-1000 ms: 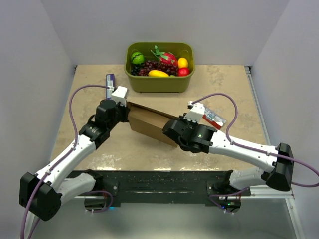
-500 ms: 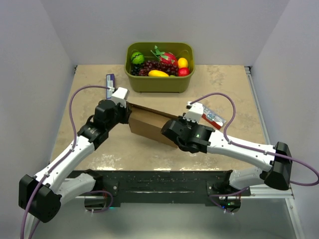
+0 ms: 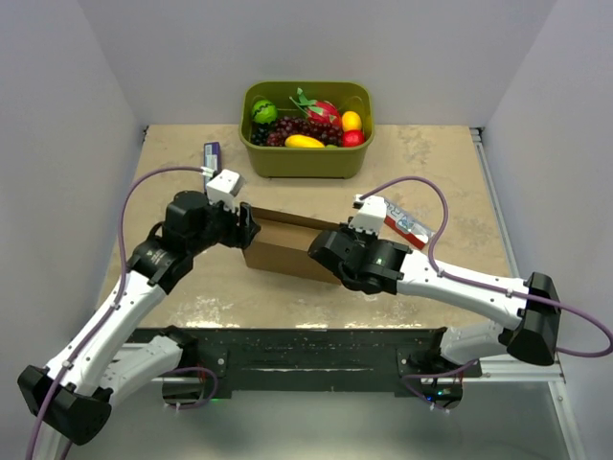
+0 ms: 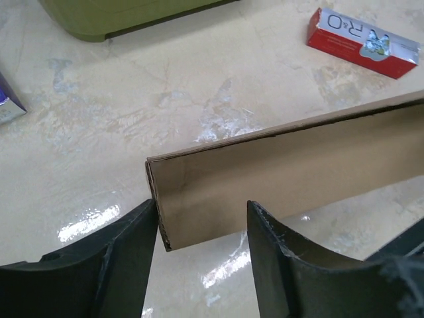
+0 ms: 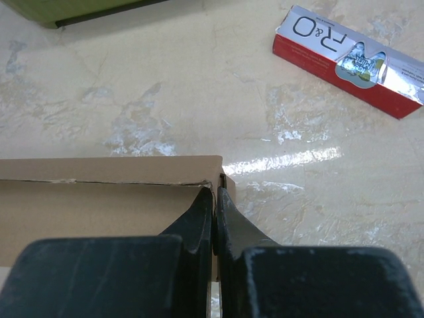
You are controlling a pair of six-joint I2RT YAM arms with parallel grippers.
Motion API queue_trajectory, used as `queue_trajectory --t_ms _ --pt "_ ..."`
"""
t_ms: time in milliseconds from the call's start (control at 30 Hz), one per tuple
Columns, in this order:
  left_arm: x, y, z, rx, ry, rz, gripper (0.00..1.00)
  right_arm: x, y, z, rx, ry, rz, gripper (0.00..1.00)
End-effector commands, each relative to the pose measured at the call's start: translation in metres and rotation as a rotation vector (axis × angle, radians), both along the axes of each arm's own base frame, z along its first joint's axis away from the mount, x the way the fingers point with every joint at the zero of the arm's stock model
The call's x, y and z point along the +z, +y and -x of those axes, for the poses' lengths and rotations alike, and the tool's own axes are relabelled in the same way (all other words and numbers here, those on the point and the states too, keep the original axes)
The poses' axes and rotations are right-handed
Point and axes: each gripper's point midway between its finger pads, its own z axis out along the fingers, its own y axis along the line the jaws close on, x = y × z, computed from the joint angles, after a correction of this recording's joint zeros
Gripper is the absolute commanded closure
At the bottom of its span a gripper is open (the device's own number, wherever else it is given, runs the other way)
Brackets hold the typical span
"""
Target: Fold the paper box
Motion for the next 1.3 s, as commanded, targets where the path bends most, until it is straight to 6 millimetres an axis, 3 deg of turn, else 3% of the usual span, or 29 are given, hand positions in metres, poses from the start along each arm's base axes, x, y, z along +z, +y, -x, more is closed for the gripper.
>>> queue_trajectory --t_ms 0,133,333,533,767,1033,1267 --pt "0.062 -0.019 0.016 -0.113 -0.062 0.122 0.38 -0.061 -0.006 0.037 0.106 0.241 0.126 1.00" --pt "0.087 -0.027 0.015 -0.128 -0.077 0.177 0.36 -0.061 -0.008 0.038 0.110 0.238 0.124 1.00" --pt "0.080 -0.022 -0.003 -0.061 -0.063 0.146 0.35 -0.061 -0.012 0.040 0.116 0.230 0.104 1.00" --pt "0.089 -0.005 -0.012 0.003 -0.130 0.089 0.33 -0.063 -0.014 0.042 0.122 0.231 0.095 1.00" --pt "0.067 0.019 -0.005 0.061 -0.103 -0.011 0.32 -0.059 -0.015 0.042 0.129 0.220 0.087 1.00" --pt "0.037 0.017 -0.012 0.048 -0.050 -0.044 0.49 -0.060 -0.015 0.042 0.136 0.220 0.083 1.00" --pt "0.022 0.014 -0.021 0.045 -0.040 -0.037 0.54 -0.062 -0.015 0.044 0.141 0.225 0.079 1.00"
